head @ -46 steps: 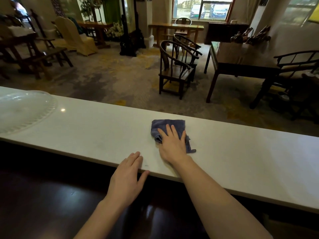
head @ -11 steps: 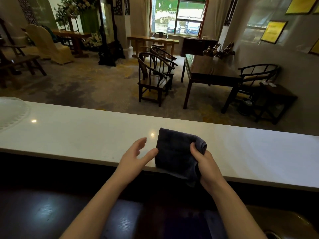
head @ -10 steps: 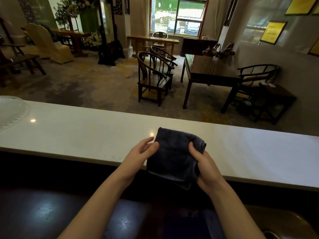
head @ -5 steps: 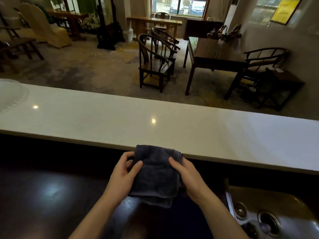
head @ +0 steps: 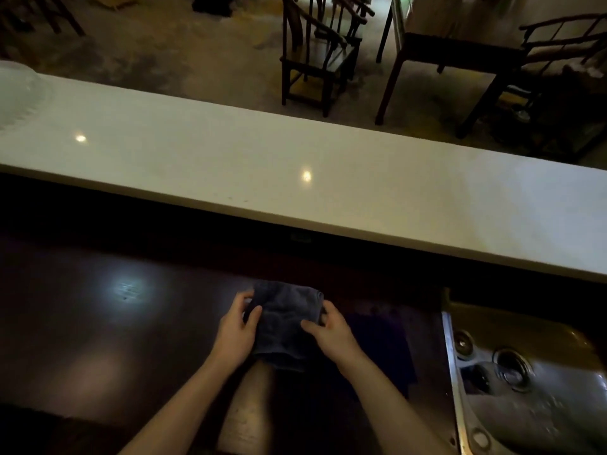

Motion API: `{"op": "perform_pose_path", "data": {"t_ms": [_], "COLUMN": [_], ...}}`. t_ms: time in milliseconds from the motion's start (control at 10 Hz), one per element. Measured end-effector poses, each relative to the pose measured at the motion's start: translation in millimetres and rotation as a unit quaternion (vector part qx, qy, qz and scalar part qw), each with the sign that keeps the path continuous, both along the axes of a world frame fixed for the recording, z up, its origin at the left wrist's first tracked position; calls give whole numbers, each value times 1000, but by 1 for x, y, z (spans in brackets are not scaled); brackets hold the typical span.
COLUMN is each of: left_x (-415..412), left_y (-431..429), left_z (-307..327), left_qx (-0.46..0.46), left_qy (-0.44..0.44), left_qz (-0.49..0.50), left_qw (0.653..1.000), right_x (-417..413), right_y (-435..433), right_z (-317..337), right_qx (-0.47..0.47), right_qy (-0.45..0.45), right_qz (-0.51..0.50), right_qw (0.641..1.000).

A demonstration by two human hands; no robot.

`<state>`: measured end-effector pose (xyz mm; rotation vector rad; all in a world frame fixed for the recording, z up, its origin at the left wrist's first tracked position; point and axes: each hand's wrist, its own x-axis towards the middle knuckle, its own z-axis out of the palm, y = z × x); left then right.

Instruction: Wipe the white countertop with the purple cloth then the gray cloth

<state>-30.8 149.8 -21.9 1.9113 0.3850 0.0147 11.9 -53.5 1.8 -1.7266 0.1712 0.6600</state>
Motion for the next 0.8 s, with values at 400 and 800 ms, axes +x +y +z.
{"op": "perform_pose_path", "data": {"t_ms": [400,800], "left_x": [-16,-12], "left_y": [2,-8], "left_z": [-20,19], "left_qx": [93,231], "left_qy": [95,54], "left_qz": [-27,-58], "left_qw": [991,970], "right_x": [-11,-10], "right_y": [5,0], "right_z": [-34,-6], "right_qx": [-186,-209], "right_qy": [-54,-76], "right_qz": [88,111], "right_qw": [977,969]}}
